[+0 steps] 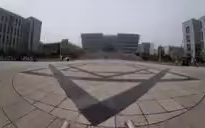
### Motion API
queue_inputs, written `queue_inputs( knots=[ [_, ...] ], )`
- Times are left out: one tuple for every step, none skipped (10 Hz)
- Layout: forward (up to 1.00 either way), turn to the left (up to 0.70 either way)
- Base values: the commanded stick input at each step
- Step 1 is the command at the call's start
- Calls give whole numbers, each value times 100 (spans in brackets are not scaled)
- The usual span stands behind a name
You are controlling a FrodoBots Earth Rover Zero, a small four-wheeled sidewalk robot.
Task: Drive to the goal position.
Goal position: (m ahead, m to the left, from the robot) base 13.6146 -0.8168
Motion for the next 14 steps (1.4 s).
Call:
queue_inputs(
  knots=[
    [100, 0],
    [100, 0],
    [100, 0],
    [100, 12],
    [100, 2],
    [100, 0],
    [100, 0],
    [100, 4],
    [100, 3],
    [100, -26],
    [100, -40],
    [100, -40],
    [100, -40],
    [100, -10]
  ],
)
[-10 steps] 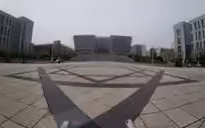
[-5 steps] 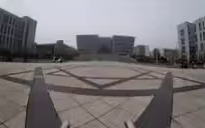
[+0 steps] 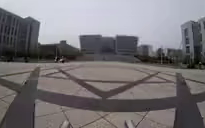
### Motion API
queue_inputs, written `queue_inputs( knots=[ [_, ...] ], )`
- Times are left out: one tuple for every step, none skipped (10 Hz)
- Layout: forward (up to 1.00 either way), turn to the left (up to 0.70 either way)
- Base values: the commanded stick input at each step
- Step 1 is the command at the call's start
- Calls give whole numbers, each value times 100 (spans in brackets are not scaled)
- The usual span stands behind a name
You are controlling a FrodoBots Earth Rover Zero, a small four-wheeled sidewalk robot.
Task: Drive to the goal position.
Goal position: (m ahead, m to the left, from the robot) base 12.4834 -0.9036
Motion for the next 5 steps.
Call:
queue_inputs(
  knots=[
    [100, 4],
    [100, 2],
    [100, 4],
    [100, 3],
    [100, 13]
  ],
)
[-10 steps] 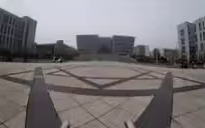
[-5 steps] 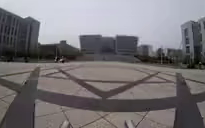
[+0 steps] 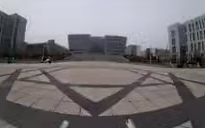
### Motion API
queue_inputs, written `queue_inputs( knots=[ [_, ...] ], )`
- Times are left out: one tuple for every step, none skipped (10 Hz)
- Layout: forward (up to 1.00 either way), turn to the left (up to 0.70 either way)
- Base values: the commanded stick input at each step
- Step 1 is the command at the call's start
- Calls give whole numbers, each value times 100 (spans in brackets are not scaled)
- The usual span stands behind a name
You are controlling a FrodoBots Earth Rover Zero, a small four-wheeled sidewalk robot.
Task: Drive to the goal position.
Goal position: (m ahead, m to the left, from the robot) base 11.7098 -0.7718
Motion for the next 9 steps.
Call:
queue_inputs(
  knots=[
    [100, 17],
    [100, 12],
    [100, 7],
    [100, -6],
    [100, -40],
    [100, -40],
    [100, -40],
    [100, -29],
    [100, 11]
  ],
)
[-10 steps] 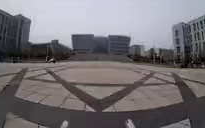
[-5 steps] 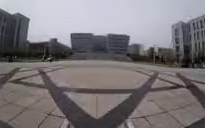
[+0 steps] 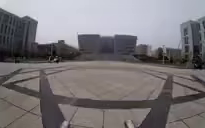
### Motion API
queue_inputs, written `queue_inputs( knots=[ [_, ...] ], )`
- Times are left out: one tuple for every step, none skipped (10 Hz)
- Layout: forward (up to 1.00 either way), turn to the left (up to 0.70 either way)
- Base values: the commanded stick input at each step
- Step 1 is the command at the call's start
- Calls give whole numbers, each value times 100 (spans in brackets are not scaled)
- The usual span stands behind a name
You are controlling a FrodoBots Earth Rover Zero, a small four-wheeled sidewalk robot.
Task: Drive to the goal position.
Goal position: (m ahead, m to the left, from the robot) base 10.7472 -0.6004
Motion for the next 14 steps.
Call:
queue_inputs(
  knots=[
    [100, 1],
    [100, 3],
    [100, 2],
    [100, 13],
    [100, 1],
    [100, 5],
    [100, -40],
    [100, -40],
    [100, -40],
    [100, -40],
    [100, -40],
    [100, -39],
    [100, -13],
    [100, 12]
  ],
)
